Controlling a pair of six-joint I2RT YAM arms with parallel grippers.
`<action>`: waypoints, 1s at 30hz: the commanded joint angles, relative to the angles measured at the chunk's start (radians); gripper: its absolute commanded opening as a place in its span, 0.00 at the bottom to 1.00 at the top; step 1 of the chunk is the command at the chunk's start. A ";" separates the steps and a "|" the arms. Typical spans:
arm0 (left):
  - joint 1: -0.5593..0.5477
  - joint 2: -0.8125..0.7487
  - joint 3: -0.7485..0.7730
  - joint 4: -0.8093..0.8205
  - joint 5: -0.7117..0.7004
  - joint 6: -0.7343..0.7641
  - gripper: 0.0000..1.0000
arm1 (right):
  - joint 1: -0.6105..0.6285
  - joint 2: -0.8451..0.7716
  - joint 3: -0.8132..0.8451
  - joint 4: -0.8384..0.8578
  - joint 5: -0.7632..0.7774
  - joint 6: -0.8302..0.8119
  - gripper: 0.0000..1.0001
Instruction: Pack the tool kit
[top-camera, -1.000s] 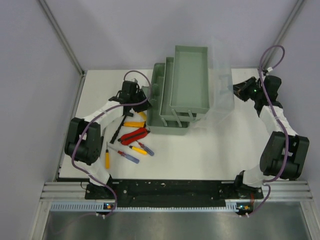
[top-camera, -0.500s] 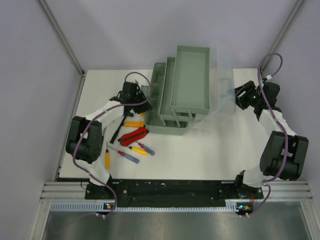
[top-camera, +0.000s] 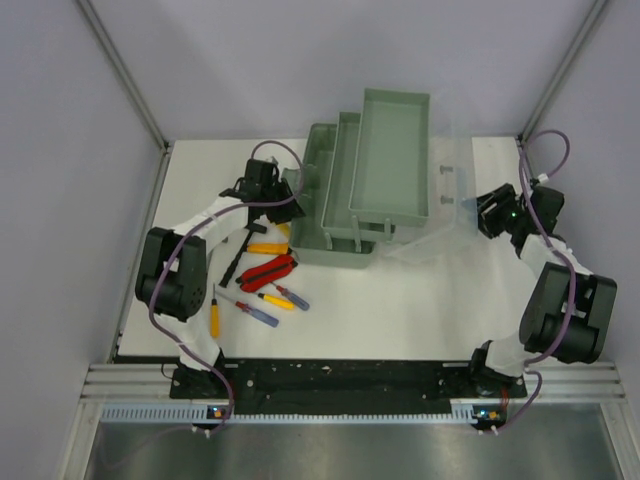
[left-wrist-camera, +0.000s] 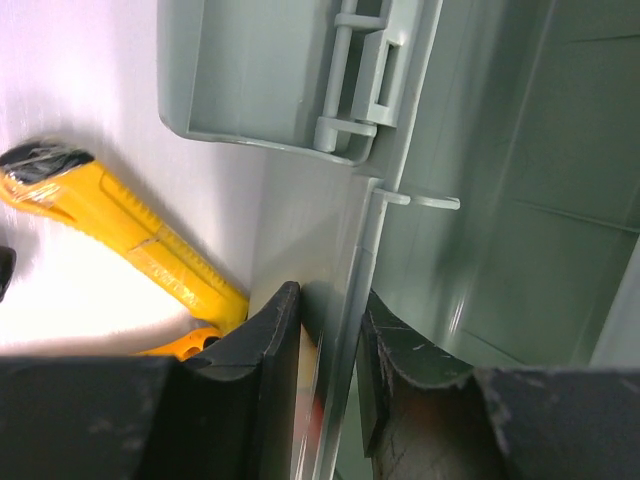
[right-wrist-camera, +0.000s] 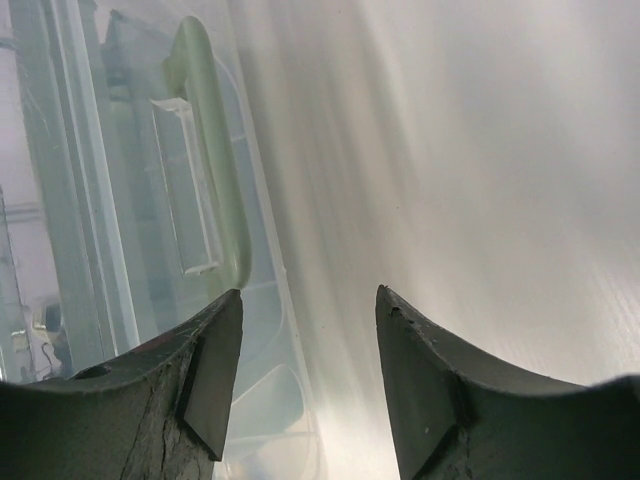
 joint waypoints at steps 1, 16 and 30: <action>-0.011 0.067 0.019 0.033 0.070 -0.026 0.30 | 0.004 0.038 0.012 0.042 -0.019 -0.026 0.52; -0.011 0.096 0.021 0.042 0.084 -0.025 0.30 | 0.003 0.141 0.014 -0.046 0.119 -0.070 0.39; -0.014 0.124 0.022 0.053 0.092 -0.039 0.34 | -0.069 0.158 -0.018 -0.050 0.234 -0.133 0.40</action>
